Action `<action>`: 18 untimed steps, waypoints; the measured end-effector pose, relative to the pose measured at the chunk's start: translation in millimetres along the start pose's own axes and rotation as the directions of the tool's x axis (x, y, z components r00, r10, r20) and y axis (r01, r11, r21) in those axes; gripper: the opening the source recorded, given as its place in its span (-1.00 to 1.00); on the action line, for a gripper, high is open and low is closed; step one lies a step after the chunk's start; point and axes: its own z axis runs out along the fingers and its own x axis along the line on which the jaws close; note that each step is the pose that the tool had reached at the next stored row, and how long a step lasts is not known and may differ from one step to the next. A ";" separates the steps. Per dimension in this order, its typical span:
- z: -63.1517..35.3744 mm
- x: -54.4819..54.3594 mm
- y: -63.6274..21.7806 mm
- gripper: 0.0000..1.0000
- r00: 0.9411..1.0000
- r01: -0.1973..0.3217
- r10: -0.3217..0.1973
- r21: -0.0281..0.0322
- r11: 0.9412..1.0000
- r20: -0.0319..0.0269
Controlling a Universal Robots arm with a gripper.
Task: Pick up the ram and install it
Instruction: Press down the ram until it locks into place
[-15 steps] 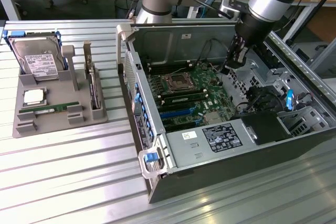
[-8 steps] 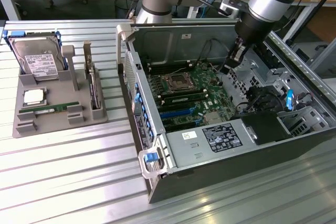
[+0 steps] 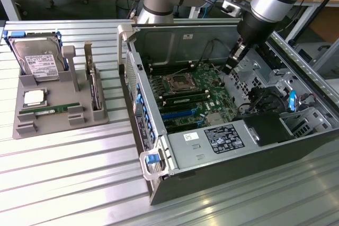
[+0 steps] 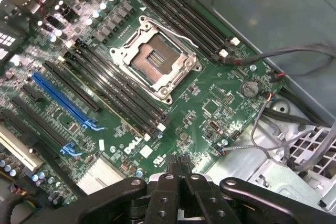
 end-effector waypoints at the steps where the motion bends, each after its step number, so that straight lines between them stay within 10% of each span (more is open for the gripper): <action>1: 0.0 0.0 0.0 -0.79 1.000 -0.016 0.016 0.000 1.000 0.001; 7: 0.0 0.0 0.0 -0.79 0.993 -0.114 0.114 -0.001 0.994 0.009; 11: 0.0 0.0 0.0 -0.79 0.976 -0.217 0.217 -0.002 0.976 0.018; 18: 0.1 0.0 0.0 -0.79 0.902 -0.430 0.430 -0.009 0.903 0.035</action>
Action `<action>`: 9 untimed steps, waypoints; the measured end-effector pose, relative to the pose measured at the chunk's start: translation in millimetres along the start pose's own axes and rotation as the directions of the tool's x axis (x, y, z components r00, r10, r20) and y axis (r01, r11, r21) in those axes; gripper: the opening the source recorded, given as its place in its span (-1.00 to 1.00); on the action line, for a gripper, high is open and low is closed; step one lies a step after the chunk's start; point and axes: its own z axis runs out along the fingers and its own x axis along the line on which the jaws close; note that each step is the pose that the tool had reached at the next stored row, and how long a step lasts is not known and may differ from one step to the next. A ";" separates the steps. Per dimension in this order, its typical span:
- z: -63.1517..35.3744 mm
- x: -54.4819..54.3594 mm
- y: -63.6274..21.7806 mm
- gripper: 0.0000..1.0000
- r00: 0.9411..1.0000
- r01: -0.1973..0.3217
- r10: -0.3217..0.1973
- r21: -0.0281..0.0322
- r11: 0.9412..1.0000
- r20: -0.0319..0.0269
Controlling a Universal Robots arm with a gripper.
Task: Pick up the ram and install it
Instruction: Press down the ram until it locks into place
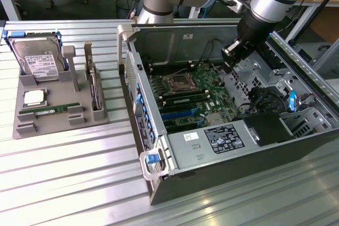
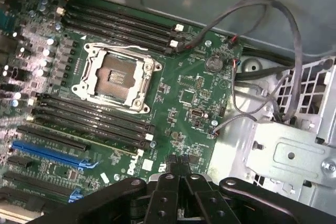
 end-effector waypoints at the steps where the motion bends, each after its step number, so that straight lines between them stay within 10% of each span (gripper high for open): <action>1: 0.0 0.0 0.0 -0.79 0.999 -0.038 0.038 0.000 0.999 0.003; 6: -0.1 0.0 0.0 -0.79 0.979 -0.203 0.203 -0.002 0.979 0.017; 9: -0.1 -0.1 0.0 -0.79 0.979 -0.203 0.203 -0.002 0.979 0.017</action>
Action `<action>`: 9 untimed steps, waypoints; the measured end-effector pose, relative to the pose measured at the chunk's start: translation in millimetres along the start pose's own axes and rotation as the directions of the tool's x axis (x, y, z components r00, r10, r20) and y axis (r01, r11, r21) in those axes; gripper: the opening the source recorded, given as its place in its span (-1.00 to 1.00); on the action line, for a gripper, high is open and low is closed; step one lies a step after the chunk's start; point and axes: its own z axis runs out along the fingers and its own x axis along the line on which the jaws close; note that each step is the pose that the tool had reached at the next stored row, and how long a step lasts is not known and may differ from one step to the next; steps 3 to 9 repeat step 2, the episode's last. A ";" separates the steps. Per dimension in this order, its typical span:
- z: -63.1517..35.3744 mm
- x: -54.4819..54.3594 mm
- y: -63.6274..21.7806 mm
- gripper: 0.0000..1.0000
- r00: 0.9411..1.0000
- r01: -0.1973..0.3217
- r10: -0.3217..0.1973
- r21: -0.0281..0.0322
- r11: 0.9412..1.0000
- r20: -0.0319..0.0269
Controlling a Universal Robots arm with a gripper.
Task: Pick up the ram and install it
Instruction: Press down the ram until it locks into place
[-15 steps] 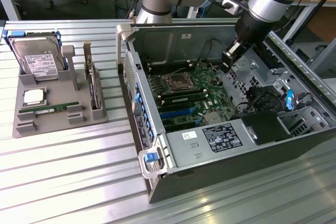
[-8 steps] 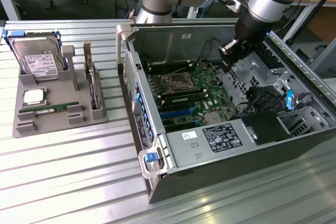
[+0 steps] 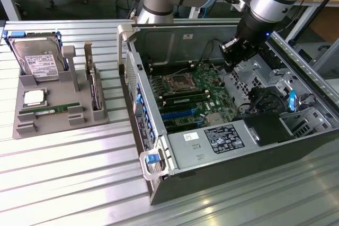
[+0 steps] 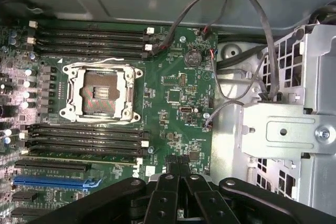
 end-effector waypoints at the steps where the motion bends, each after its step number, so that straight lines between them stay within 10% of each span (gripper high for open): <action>1: 0.0 0.0 0.0 -0.79 1.000 0.000 0.000 0.000 1.000 0.000; 9: 0.0 0.0 0.0 -0.79 1.000 0.000 0.000 0.000 1.000 0.000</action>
